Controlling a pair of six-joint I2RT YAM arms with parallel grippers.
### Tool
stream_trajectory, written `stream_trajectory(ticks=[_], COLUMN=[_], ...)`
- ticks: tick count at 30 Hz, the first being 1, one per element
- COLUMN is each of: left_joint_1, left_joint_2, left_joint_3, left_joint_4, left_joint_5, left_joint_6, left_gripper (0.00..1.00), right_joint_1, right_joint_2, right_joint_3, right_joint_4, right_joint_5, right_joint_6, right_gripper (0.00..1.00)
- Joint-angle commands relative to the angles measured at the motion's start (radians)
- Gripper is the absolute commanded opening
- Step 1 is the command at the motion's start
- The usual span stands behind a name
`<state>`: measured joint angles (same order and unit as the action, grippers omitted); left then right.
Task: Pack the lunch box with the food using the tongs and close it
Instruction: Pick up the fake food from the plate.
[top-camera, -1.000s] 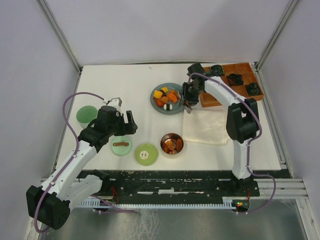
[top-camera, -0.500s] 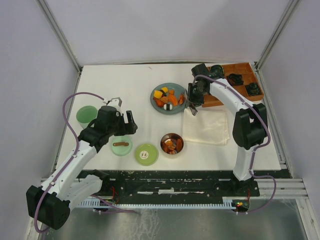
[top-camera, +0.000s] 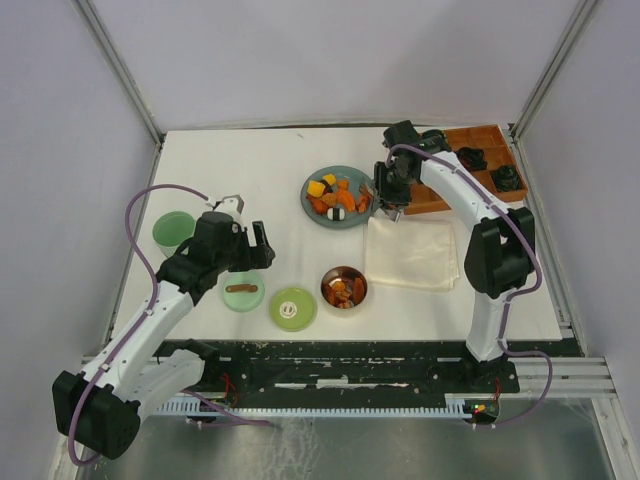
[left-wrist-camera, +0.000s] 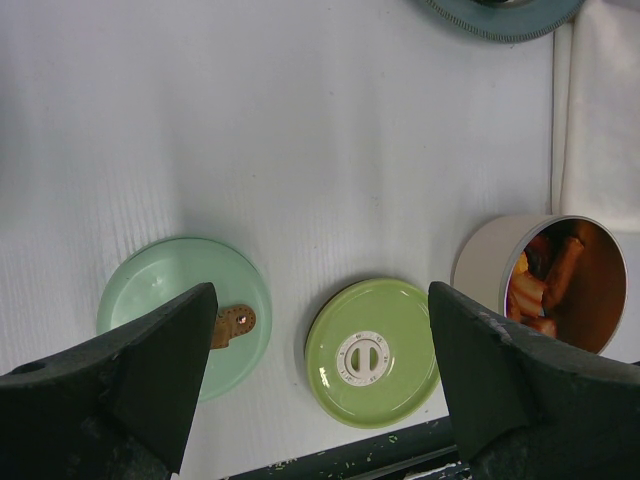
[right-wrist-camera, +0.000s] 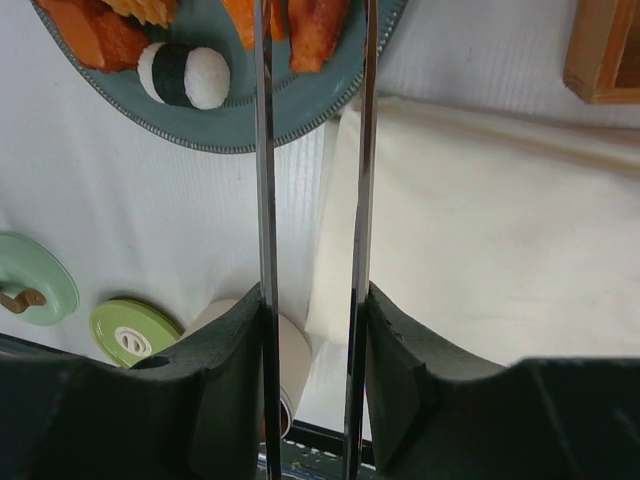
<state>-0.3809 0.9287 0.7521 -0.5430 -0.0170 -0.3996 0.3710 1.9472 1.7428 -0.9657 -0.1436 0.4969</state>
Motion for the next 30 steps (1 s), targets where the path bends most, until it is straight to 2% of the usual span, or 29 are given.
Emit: stream_trajectory(ticks=[1, 9, 15, 19, 30], left_joint_1=[0.005, 0.005, 0.005, 0.005, 0.005], left_joint_2=[-0.005, -0.004, -0.005, -0.005, -0.007], left_joint_3=[0.009, 0.009, 0.01, 0.01, 0.01], left_joint_4=[0.037, 0.037, 0.037, 0.036, 0.035], left_joint_5=[0.002, -0.001, -0.006, -0.006, -0.001], left_joint_6=[-0.014, -0.013, -0.013, -0.012, -0.013], left_gripper=[0.92, 0.92, 0.92, 0.92, 0.92], right_joint_1=[0.0, 0.049, 0.082, 0.088, 0.087], right_joint_2=[0.022, 0.185, 0.261, 0.241, 0.004], right_joint_3=[0.147, 0.377, 0.476, 0.469, 0.178], right_joint_4=[-0.032, -0.153, -0.217, -0.238, -0.109], right_joint_5=[0.034, 0.052, 0.115, 0.152, 0.249], right_joint_6=[-0.073, -0.164, -0.183, -0.189, -0.107], right_gripper=[0.46, 0.47, 0.48, 0.48, 0.49])
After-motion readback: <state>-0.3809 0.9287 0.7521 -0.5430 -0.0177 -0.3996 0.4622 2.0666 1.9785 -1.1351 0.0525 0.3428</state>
